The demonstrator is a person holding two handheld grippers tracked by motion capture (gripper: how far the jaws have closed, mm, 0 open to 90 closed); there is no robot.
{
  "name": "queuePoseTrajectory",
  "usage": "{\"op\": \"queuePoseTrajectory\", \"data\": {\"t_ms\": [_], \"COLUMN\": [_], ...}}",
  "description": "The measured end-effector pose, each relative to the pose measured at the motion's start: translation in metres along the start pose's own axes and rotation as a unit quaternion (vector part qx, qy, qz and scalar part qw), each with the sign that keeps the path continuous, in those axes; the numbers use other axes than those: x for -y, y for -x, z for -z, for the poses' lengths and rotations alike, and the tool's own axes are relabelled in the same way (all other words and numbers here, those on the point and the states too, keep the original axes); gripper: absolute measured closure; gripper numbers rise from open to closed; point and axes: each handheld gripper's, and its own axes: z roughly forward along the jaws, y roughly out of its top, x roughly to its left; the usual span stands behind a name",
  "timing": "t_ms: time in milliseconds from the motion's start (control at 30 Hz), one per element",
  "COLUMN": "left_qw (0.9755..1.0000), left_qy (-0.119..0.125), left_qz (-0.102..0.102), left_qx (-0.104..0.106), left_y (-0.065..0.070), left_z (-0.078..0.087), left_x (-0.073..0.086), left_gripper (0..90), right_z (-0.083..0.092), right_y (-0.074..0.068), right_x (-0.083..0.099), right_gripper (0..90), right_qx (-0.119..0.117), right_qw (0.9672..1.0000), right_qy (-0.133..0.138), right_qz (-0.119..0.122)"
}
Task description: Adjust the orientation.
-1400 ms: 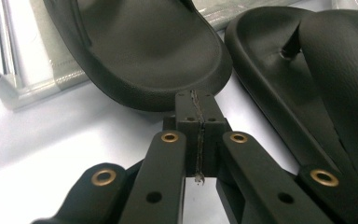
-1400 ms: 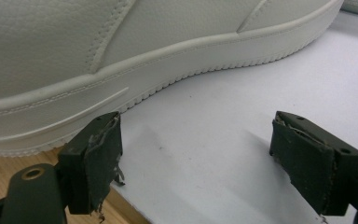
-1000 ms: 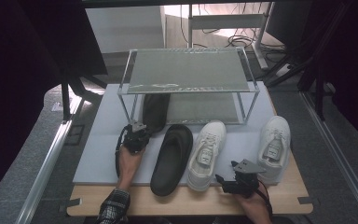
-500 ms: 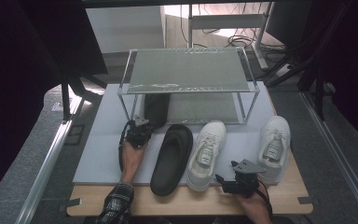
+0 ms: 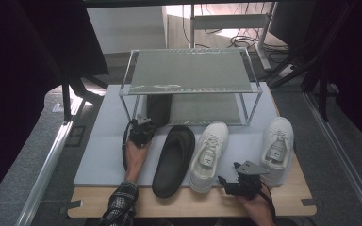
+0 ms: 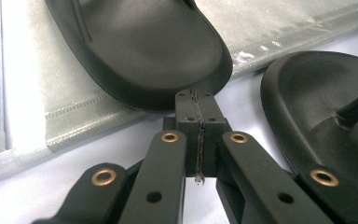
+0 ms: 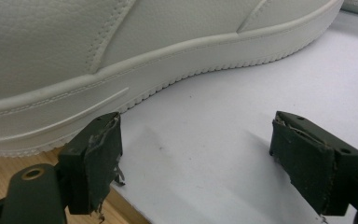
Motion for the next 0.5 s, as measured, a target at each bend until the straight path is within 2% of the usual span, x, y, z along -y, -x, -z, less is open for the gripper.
{"op": "queuePoseTrajectory", "data": {"t_ms": [233,500], "left_qw": [0.9999,0.9996], "left_qy": [0.004,0.011], "left_qz": [-0.006,0.0], "left_qx": [0.011,0.027], "left_y": [0.002,-0.001], "left_z": [0.014,0.026], "left_x": [0.001,0.007], "left_gripper": [89.6,87.1], "right_z": [0.0,0.0], "right_y": [0.0,0.0], "right_x": [0.0,0.0], "right_gripper": [17.1,17.1], "right_qx": [0.0,-0.001], "right_qw": [1.0,1.0], "right_qy": [0.0,0.0], "right_qz": [0.0,0.0]}}
